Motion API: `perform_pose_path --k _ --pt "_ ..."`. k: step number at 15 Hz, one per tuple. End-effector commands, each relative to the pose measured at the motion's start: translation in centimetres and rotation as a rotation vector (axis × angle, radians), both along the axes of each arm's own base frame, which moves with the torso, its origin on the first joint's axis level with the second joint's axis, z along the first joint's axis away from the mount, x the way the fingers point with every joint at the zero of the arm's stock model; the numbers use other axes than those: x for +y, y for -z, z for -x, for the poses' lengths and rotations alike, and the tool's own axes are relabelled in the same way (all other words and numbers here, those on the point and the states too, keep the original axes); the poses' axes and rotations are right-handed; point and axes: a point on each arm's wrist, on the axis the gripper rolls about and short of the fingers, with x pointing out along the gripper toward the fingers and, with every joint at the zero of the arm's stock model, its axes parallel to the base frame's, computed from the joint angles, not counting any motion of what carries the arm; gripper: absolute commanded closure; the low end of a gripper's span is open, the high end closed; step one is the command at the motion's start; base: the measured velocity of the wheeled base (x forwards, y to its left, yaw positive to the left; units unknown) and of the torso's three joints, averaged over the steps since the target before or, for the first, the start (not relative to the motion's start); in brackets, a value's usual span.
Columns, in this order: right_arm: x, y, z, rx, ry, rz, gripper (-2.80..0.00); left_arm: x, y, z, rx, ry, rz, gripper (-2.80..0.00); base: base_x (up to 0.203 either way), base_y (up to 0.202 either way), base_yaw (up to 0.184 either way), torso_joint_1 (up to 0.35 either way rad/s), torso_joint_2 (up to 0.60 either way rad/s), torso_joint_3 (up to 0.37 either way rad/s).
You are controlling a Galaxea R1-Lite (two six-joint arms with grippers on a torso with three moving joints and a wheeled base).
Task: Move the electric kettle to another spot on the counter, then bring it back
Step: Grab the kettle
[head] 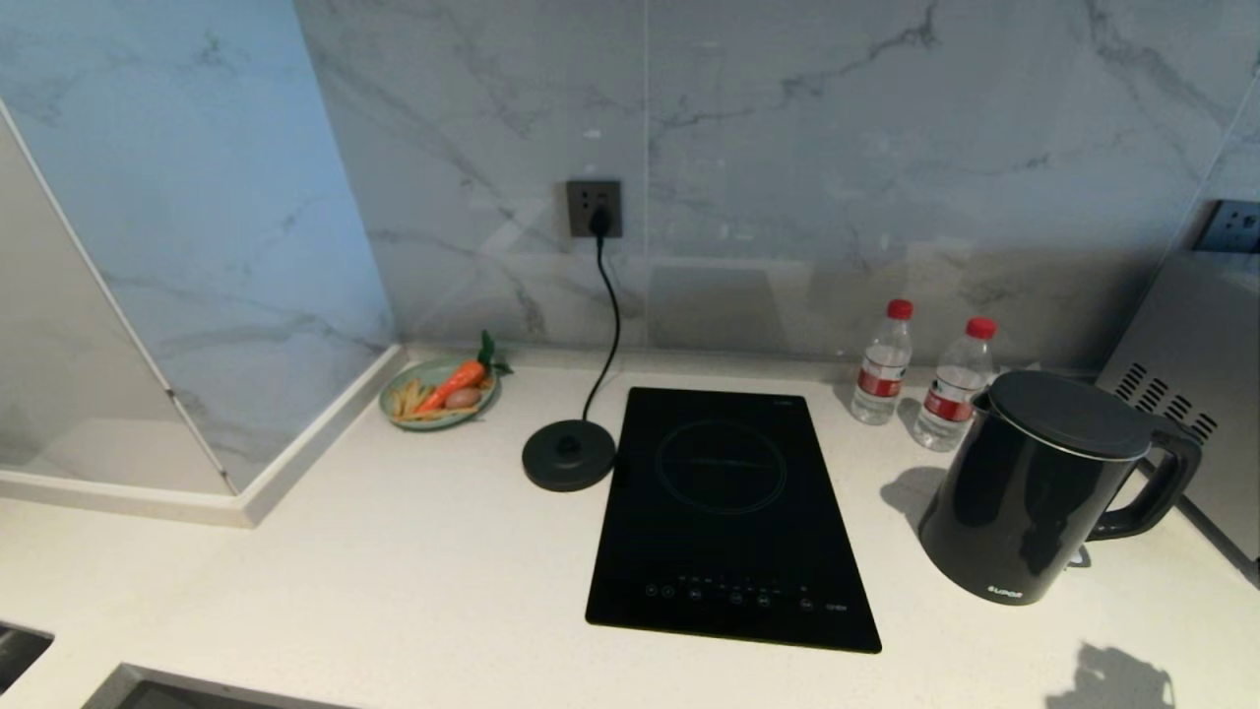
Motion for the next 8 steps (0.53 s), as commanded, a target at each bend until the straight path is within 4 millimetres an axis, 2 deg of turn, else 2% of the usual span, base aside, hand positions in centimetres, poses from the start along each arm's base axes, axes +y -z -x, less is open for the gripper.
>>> perform_pose_path --k 1,5,8 --pt "-1.08 1.68 -0.93 0.023 -0.021 0.025 0.0 0.0 -0.01 -0.01 -0.002 -0.001 0.002 0.0 0.0 0.0 0.0 0.0 0.0 0.0" --pt "-0.57 1.27 -0.27 -0.022 -0.127 0.021 0.0 0.0 0.04 0.01 0.006 -0.001 0.002 0.0 0.0 0.0 0.0 0.0 0.0 0.0" --pt "-0.5 1.43 -0.12 -0.008 -0.136 0.029 0.0 0.0 0.08 0.02 0.012 -0.001 0.002 0.0 0.0 0.0 0.0 0.0 0.0 0.0"
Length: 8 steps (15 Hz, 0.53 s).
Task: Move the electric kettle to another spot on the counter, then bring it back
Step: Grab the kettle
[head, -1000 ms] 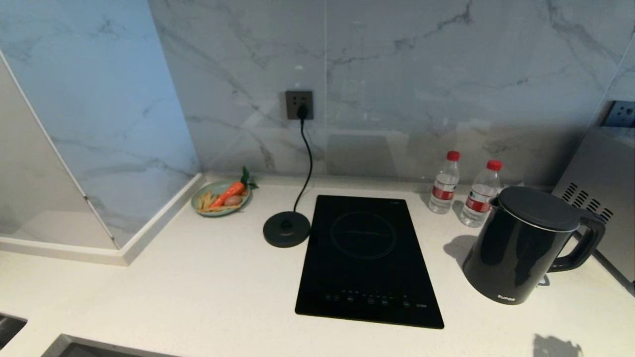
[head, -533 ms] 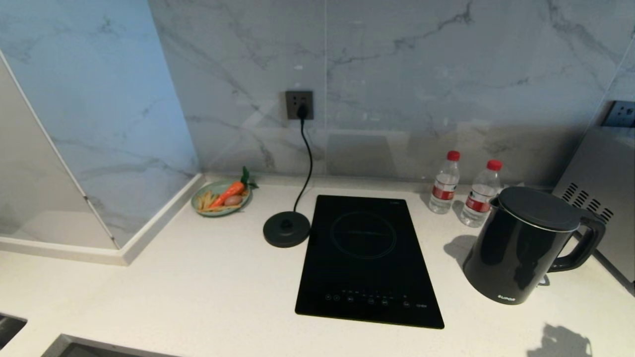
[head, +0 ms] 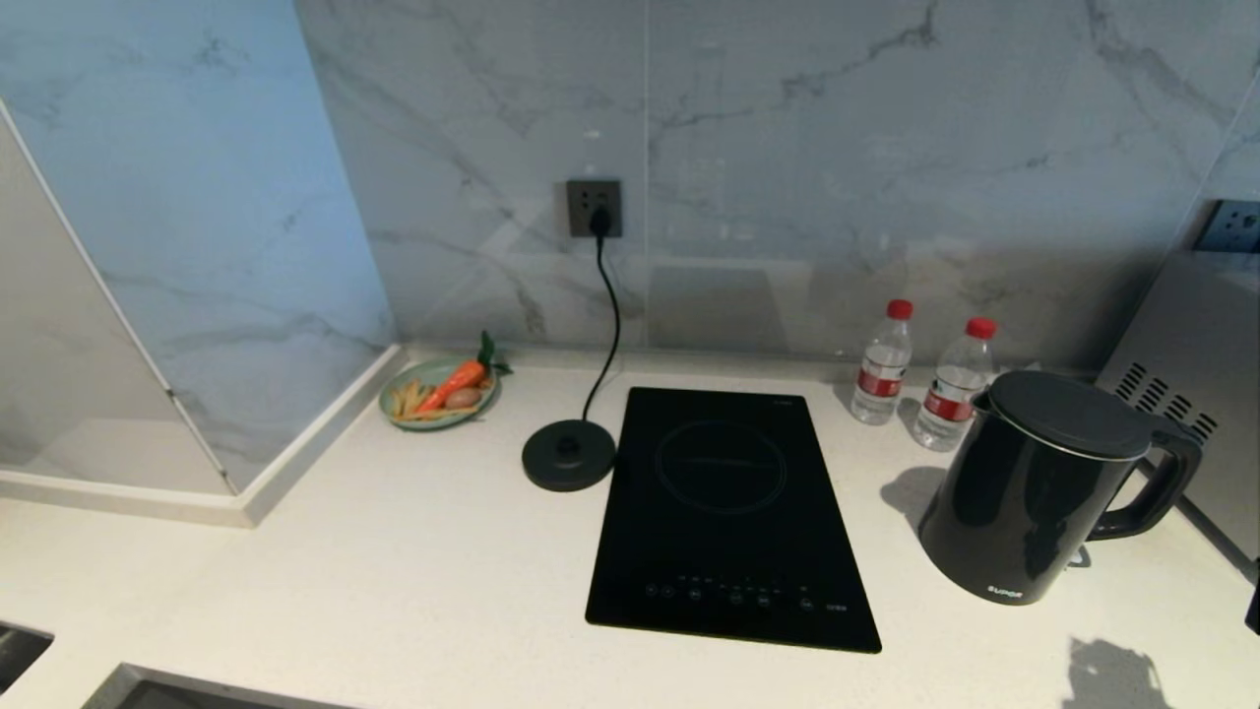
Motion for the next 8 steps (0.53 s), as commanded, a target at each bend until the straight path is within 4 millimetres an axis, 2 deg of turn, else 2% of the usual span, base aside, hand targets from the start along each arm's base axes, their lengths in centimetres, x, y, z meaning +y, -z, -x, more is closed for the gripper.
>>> perform_pose_path --k 1,8 --pt "0.12 0.18 0.2 0.003 -0.002 -0.002 0.0 0.0 -0.04 0.02 0.001 -0.001 0.0 0.0 0.0 0.0 0.0 0.002 0.0 -0.07" --pt "0.0 -0.42 -0.04 -0.022 -0.008 0.026 0.0 0.0 -0.04 0.02 0.001 -0.001 0.0 0.0 0.0 0.0 0.0 0.004 0.0 -0.177"
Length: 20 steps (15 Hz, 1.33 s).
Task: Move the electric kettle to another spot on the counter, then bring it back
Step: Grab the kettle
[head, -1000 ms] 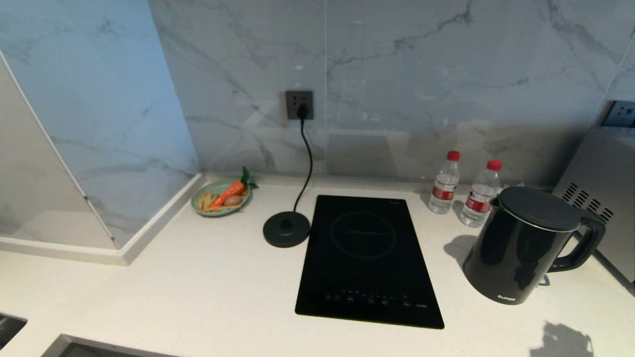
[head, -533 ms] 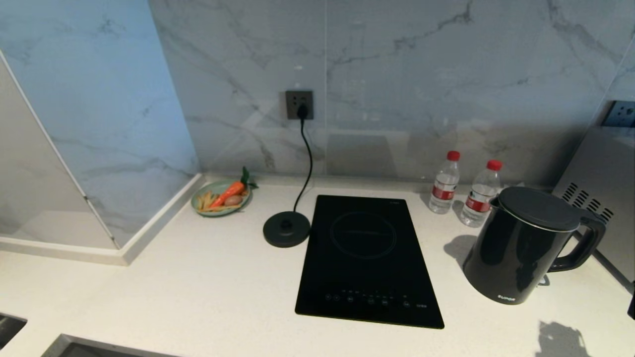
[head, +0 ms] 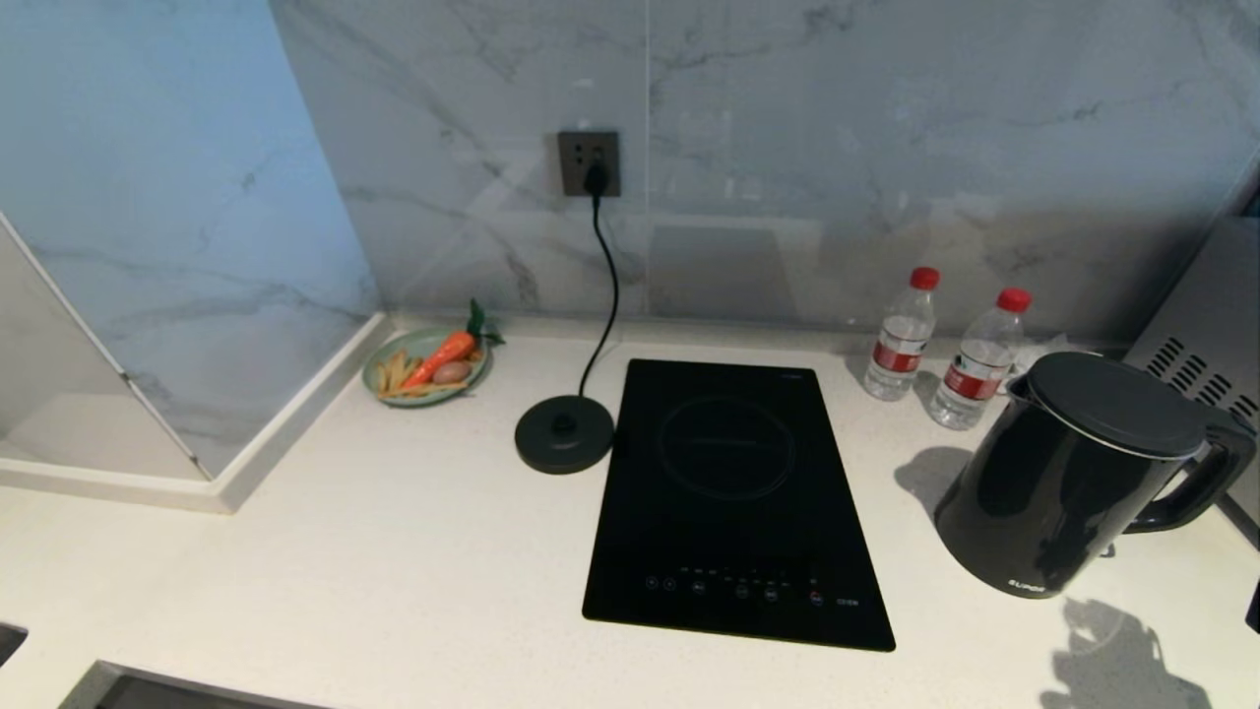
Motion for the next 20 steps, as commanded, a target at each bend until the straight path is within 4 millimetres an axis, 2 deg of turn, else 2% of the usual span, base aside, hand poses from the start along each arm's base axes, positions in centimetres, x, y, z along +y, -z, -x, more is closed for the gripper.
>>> perform_pose_path --k 1,5,10,12,14,17,20 --pt "0.0 -0.3 -0.1 -0.011 -0.007 0.027 0.0 0.0 0.0 0.0 0.001 -0.001 0.001 0.0 0.0 0.0 0.0 0.001 0.0 -0.192" --pt "0.1 -0.2 0.1 -0.011 -0.011 0.03 0.0 0.0 0.0 0.0 -0.004 -0.003 0.004 0.0 0.0 0.0 0.0 0.003 0.0 -0.172" --pt "-0.1 -0.2 -0.4 -0.018 -0.055 0.064 0.0 0.0 0.0 0.0 -0.004 -0.001 0.004 0.0 0.0 0.0 0.0 0.001 0.0 -0.02" --pt "-0.5 0.1 -0.9 -0.029 -0.06 0.1 0.0 0.0 0.0 0.0 -0.004 -0.001 0.004 0.0 0.0 0.0 0.0 0.0 0.0 0.0" --pt "-1.4 1.2 -1.3 -0.025 -0.031 0.119 0.0 0.0 0.0 0.0 -0.004 -0.001 0.004 0.0 0.0 0.0 0.0 0.0 0.0 0.0" --pt "-1.8 3.0 -0.8 -0.063 -0.013 0.155 0.0 0.0 0.0 0.0 -0.004 -0.001 0.004 0.0 0.0 0.0 0.0 0.0 0.0 0.0" --pt "-1.8 2.6 -0.4 -0.089 -0.01 0.168 0.0 0.0 0.0 0.0 -0.004 -0.001 0.004 0.0 0.0 0.0 0.0 0.0 0.0 0.0"
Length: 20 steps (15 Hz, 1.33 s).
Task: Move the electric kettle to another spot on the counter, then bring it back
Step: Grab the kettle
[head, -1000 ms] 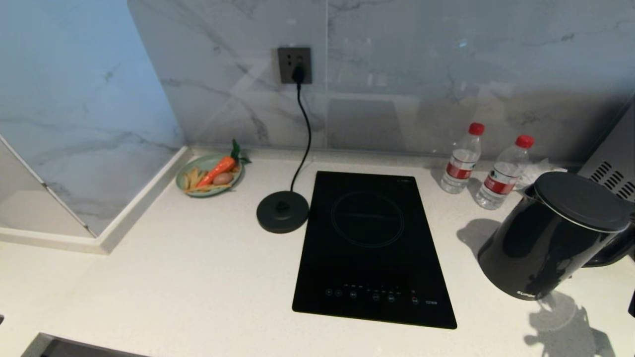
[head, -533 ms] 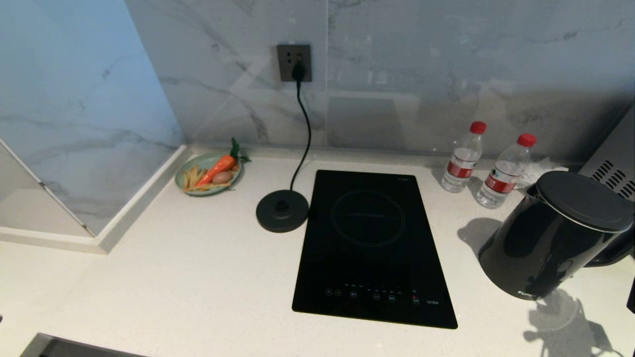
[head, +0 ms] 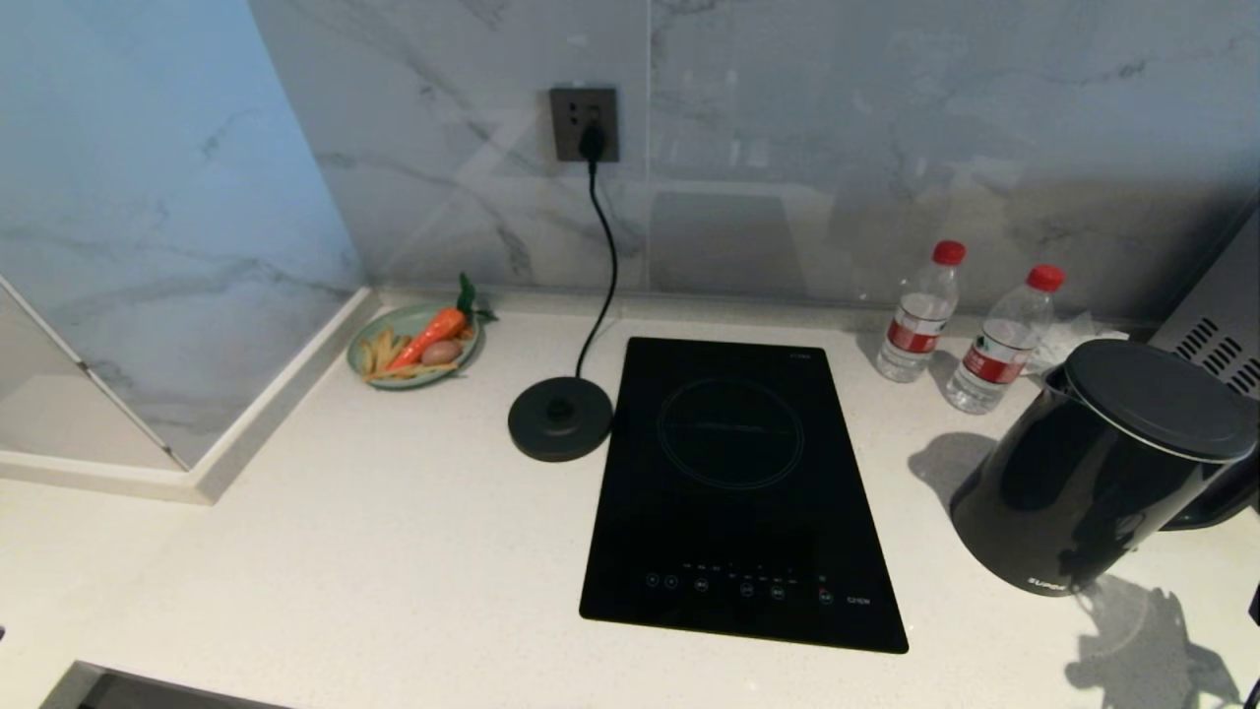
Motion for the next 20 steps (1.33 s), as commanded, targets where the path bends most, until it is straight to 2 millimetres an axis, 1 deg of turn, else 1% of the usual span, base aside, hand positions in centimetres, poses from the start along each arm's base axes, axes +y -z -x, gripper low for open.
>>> perform_pose_path --k 1,4,6,7,8,12,16,20 --pt "-0.1 0.4 0.0 0.012 -0.002 -0.008 0.0 0.0 0.0 0.0 0.001 -0.001 0.001 0.0 0.0 0.0 0.0 0.0 0.0 0.0" --pt "-0.7 0.9 -1.2 -0.002 -0.017 -0.003 0.0 0.0 0.0 0.0 0.001 -0.001 0.001 0.0 0.0 0.0 0.0 0.0 0.0 0.0" --pt "-1.3 1.7 -2.2 -0.012 -0.022 0.012 0.0 0.0 0.0 0.0 0.001 -0.001 0.001 0.0 0.0 0.0 0.0 0.0 0.0 0.0" --pt "-1.5 1.9 -2.5 -0.009 -0.024 0.02 0.0 0.0 0.0 0.0 0.001 -0.001 0.001 0.0 0.0 0.0 0.0 0.0 0.0 0.0" --pt "-1.4 1.6 -2.5 -0.022 -0.029 0.033 0.0 0.0 0.0 0.0 0.001 -0.001 0.001 0.0 0.0 0.0 0.0 0.0 0.0 0.0" --pt "0.3 0.9 -3.0 -0.047 -0.12 0.066 0.0 0.0 0.0 0.0 0.001 -0.001 0.001 0.0 0.0 0.0 0.0 0.0 0.0 0.0" --pt "0.2 0.2 -3.6 -0.07 -0.126 0.112 0.0 0.0 0.0 0.0 0.001 -0.001 0.001 0.0 0.0 0.0 0.0 0.0 0.0 0.0" --pt "0.2 0.0 -3.4 -0.065 -0.108 0.134 0.0 0.0 0.0 0.0 0.001 -0.001 0.001 0.0 0.0 0.0 0.0 0.0 0.0 0.0"
